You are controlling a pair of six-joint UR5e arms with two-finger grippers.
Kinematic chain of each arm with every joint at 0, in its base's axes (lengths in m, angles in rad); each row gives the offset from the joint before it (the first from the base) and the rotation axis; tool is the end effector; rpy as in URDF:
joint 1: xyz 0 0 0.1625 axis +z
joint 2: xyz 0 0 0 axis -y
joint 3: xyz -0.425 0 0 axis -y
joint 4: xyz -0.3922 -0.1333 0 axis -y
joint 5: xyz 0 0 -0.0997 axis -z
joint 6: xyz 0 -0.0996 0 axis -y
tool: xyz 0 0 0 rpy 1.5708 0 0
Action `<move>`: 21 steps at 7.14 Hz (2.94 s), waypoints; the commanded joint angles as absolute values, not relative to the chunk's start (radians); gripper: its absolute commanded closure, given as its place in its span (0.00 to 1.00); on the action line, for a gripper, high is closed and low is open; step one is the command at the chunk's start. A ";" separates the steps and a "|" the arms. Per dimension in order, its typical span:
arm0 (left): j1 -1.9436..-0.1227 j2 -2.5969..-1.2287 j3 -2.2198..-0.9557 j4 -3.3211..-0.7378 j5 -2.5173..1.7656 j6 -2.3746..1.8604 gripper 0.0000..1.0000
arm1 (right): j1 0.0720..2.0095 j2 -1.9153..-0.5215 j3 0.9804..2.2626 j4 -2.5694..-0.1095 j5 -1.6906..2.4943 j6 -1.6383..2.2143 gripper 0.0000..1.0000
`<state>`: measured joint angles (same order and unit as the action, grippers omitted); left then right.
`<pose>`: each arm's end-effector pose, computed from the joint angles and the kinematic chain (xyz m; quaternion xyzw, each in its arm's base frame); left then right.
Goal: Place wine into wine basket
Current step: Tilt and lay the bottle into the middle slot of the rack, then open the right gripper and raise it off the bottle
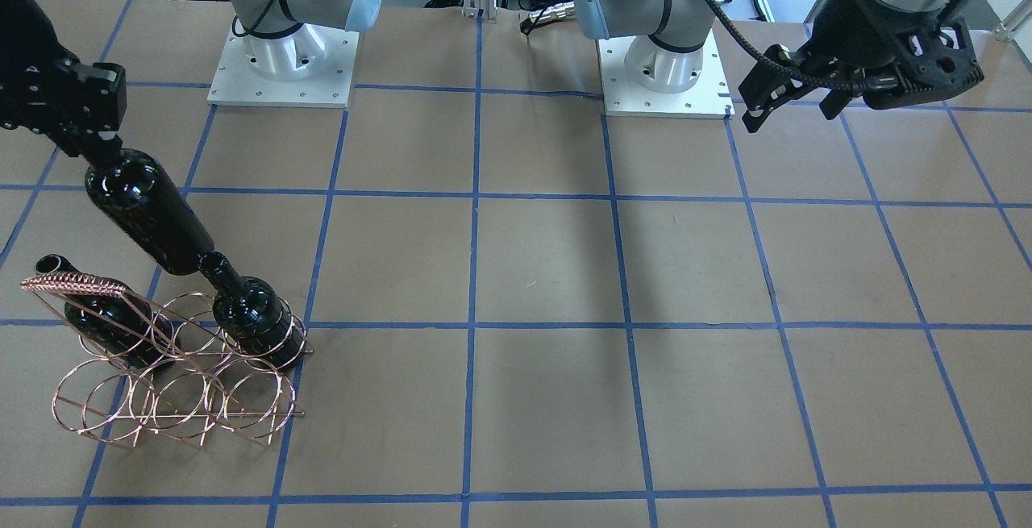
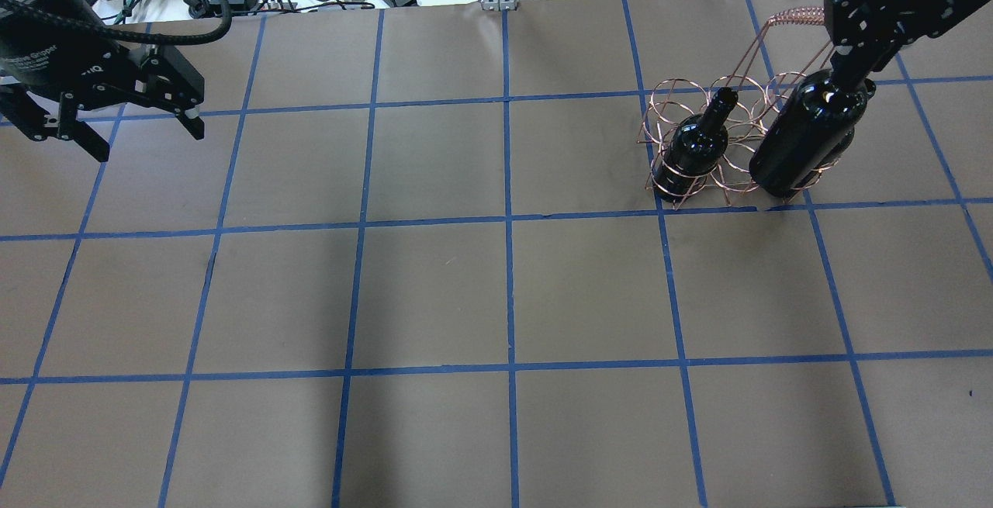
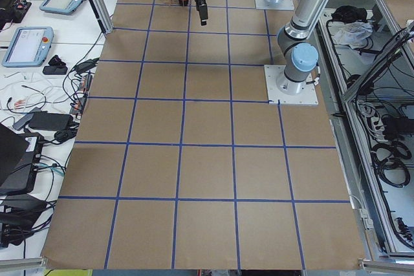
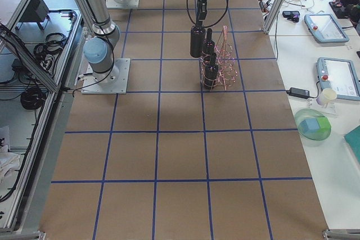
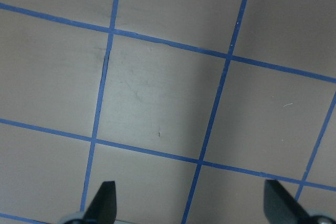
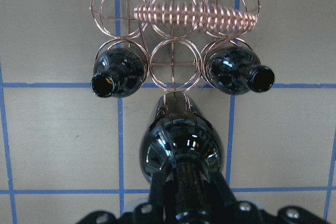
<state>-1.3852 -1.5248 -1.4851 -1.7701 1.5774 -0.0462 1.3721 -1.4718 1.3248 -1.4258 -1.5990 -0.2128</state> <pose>-0.0451 -0.4785 0.5324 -0.1155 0.9927 0.0339 0.0009 0.0233 -0.5452 0.5435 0.0070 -0.9999 -0.0019 0.0140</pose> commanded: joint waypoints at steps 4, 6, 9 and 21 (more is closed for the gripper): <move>-1.390 -1.526 -1.486 -1.767 1.574 -0.048 0.00 | 1.376 -1.345 1.267 -1.517 -1.572 -0.212 0.99; -1.390 -1.523 -1.485 -1.766 1.574 -0.045 0.00 | 1.377 -1.344 1.287 -1.514 -1.571 -0.213 0.99; -1.405 -1.537 -1.483 -1.720 1.574 -0.043 0.00 | 1.378 -1.341 1.308 -1.543 -1.569 -0.224 0.99; -1.543 -1.525 -1.516 -1.661 1.578 -0.031 0.00 | 1.374 -1.305 1.463 -1.712 -1.571 -0.293 0.86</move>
<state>-1.5445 -1.5253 -1.5159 -1.6631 1.5787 -0.0307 1.3748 -1.3058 1.4606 -1.7117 -1.5714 -0.2930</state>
